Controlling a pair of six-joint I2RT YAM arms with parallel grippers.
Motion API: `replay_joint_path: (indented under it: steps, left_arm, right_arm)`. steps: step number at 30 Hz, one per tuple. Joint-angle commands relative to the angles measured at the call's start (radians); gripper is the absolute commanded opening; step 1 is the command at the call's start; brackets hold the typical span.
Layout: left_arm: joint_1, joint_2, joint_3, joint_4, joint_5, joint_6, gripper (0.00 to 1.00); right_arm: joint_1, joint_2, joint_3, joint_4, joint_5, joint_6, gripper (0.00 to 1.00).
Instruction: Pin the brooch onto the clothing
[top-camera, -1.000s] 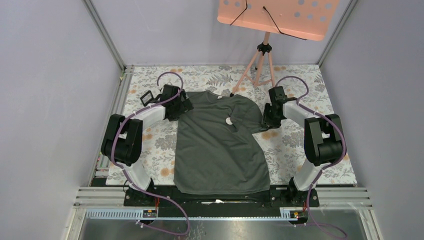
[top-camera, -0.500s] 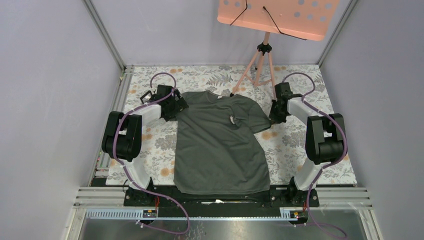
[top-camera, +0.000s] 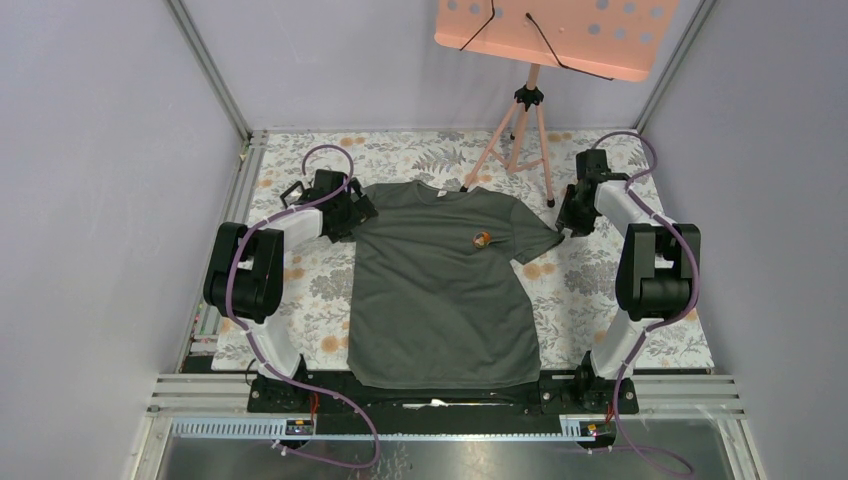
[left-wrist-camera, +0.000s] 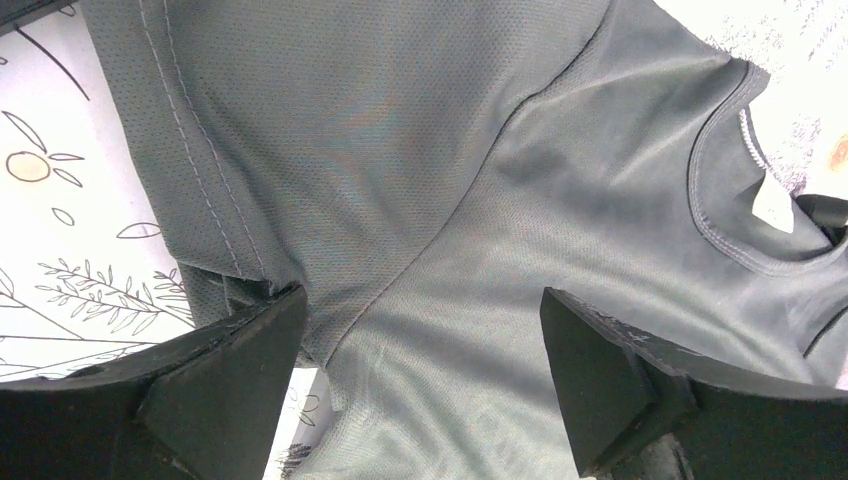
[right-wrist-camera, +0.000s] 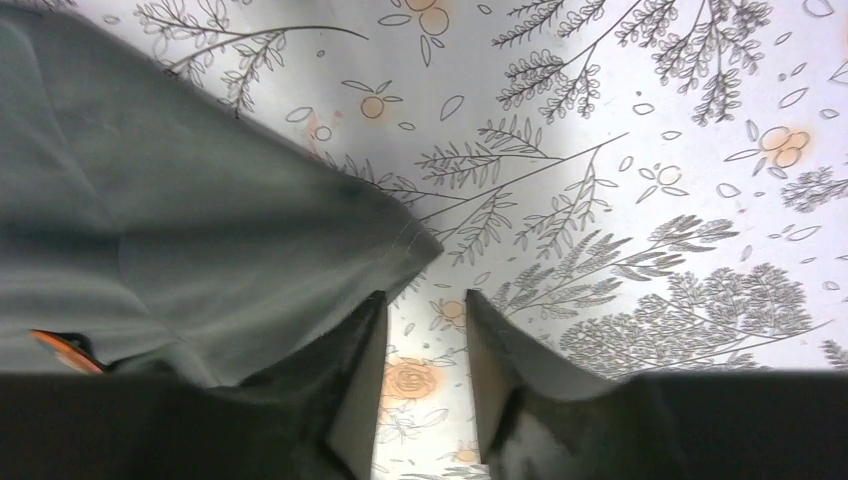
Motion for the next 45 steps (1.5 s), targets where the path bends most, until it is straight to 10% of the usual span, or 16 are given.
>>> replay_joint_path:
  steps: [1, 8, 16, 32, 45]
  left_arm:
    - [0.007, -0.040, 0.026, 0.018, 0.013, 0.075, 0.99]
    - [-0.018, -0.166, 0.024, 0.020, -0.023, 0.174, 0.99]
    - [-0.148, -0.272, -0.003, -0.027, -0.100, 0.222, 0.99]
    - [-0.200, -0.537, -0.127, -0.106, -0.068, 0.188, 0.99]
    - [-0.134, -0.655, -0.139, -0.158, 0.004, 0.192, 0.99]
  right_arm:
    - [-0.007, -0.030, 0.046, -0.041, 0.021, -0.030, 0.52]
    - [-0.007, -0.122, 0.007, -0.039, -0.044, -0.035, 0.69]
    - [0.023, -0.282, -0.235, 0.068, -0.293, 0.062, 0.69]
    - [0.263, -0.357, -0.522, 0.106, -0.263, 0.140, 0.59]
    - [0.329, -0.419, -0.582, 0.058, -0.280, 0.187, 0.05]
